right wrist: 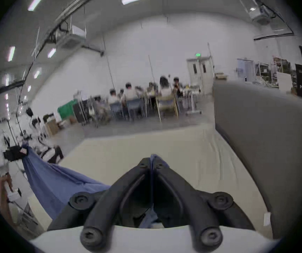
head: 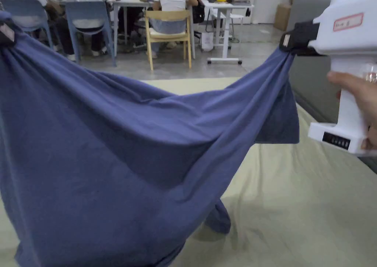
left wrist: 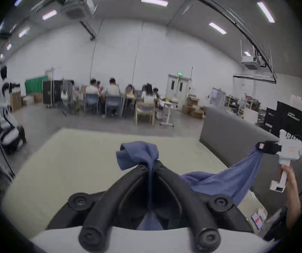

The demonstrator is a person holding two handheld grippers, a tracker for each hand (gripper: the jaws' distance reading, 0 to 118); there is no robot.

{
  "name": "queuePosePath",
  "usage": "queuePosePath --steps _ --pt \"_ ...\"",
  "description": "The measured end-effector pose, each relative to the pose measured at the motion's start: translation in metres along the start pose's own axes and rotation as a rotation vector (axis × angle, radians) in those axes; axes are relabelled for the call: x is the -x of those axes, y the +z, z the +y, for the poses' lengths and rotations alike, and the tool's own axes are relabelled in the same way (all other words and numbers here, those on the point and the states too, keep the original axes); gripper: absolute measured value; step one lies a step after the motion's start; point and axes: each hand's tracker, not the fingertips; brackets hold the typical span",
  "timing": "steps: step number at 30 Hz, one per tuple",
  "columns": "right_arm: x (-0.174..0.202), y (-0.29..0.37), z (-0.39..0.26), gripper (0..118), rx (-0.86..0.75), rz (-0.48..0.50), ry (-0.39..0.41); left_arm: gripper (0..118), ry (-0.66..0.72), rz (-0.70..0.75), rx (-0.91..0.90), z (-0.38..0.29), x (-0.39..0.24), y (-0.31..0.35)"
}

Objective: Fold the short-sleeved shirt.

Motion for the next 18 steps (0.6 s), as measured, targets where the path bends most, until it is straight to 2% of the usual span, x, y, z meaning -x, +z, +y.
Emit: queuePosePath --steps 4,7,10,11,14,18 --pt "0.009 -0.015 0.092 3 -0.072 -0.014 -0.034 0 -0.064 0.108 -0.077 0.087 0.006 -0.016" --pt "0.020 -0.025 0.135 3 -0.146 -0.074 -0.060 0 -0.074 0.197 -0.099 0.132 0.015 -0.036" --pt "0.033 -0.037 0.160 3 -0.204 -0.140 0.016 0 -0.022 0.247 -0.132 0.155 0.029 -0.059" --pt "0.027 -0.052 0.165 3 -0.215 -0.156 0.036 0 -0.020 0.254 -0.142 0.155 0.034 -0.068" --pt "0.026 -0.069 0.154 3 -0.222 -0.133 0.032 0 -0.045 0.286 -0.163 0.133 0.043 -0.093" --pt "0.004 -0.113 0.106 3 -0.188 -0.125 0.018 0 -0.031 0.263 -0.097 0.068 0.062 -0.139"
